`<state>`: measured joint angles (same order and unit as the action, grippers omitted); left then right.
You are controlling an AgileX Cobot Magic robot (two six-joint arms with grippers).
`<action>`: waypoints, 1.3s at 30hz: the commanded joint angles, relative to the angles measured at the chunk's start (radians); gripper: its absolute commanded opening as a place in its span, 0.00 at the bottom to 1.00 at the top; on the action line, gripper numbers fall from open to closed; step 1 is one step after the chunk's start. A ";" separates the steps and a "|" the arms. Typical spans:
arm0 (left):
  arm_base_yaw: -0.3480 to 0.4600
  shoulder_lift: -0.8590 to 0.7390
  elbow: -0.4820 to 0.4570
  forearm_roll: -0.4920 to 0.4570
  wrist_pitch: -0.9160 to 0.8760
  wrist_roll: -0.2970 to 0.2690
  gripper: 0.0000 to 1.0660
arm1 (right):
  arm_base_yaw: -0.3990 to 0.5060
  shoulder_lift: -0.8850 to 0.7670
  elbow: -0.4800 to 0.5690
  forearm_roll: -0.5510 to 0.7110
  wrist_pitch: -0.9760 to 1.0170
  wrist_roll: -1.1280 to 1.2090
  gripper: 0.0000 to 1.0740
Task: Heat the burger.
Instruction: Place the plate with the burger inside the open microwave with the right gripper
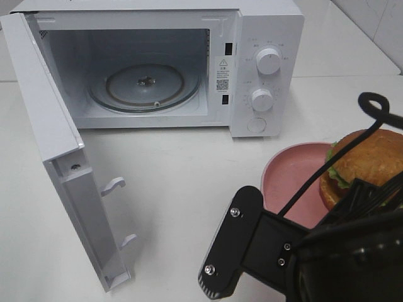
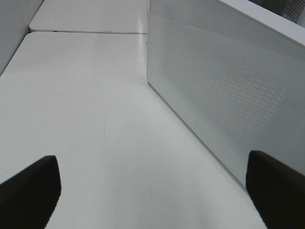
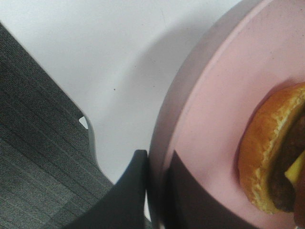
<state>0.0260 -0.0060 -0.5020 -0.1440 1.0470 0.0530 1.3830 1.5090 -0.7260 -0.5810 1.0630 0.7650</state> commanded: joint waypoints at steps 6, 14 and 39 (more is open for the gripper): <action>0.003 -0.024 0.002 -0.003 -0.010 0.001 0.92 | 0.041 -0.007 0.001 -0.062 0.042 -0.082 0.02; 0.003 -0.024 0.002 -0.003 -0.010 0.001 0.92 | 0.041 -0.007 0.001 -0.153 -0.005 -0.183 0.00; 0.003 -0.024 0.002 -0.003 -0.010 0.001 0.92 | 0.037 -0.007 0.001 -0.304 -0.191 -0.393 0.00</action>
<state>0.0260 -0.0060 -0.5020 -0.1440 1.0470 0.0530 1.4240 1.5090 -0.7260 -0.8160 0.8630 0.3930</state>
